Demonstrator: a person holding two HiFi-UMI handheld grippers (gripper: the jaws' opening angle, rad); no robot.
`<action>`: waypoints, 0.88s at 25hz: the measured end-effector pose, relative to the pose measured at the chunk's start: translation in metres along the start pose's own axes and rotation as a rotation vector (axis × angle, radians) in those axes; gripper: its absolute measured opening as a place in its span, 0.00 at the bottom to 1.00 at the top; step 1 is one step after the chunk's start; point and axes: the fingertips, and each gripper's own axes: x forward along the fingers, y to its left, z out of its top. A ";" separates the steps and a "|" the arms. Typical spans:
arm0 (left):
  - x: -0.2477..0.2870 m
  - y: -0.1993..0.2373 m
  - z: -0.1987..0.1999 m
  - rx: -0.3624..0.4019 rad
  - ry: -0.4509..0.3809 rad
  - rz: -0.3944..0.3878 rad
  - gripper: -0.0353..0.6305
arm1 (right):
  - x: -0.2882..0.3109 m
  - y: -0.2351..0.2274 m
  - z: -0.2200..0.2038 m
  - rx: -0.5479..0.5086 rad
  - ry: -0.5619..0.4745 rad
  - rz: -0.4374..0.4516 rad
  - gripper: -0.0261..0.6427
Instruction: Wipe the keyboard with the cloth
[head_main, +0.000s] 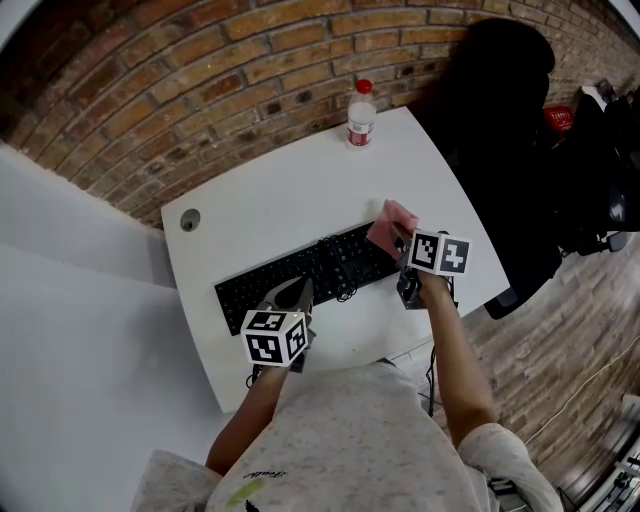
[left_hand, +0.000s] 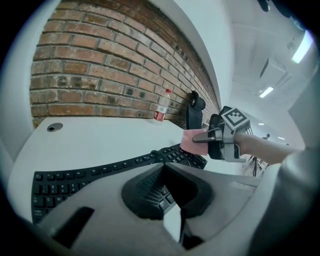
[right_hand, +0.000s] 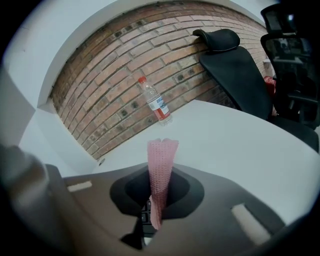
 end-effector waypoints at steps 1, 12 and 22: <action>0.000 0.000 0.000 0.000 -0.001 -0.003 0.05 | -0.003 0.002 0.002 0.002 -0.007 0.007 0.08; -0.020 0.010 -0.006 -0.017 -0.030 -0.002 0.05 | -0.031 0.106 -0.004 -0.064 -0.049 0.202 0.08; -0.067 0.046 -0.028 -0.072 -0.068 0.060 0.05 | -0.017 0.203 -0.062 -0.135 0.042 0.352 0.08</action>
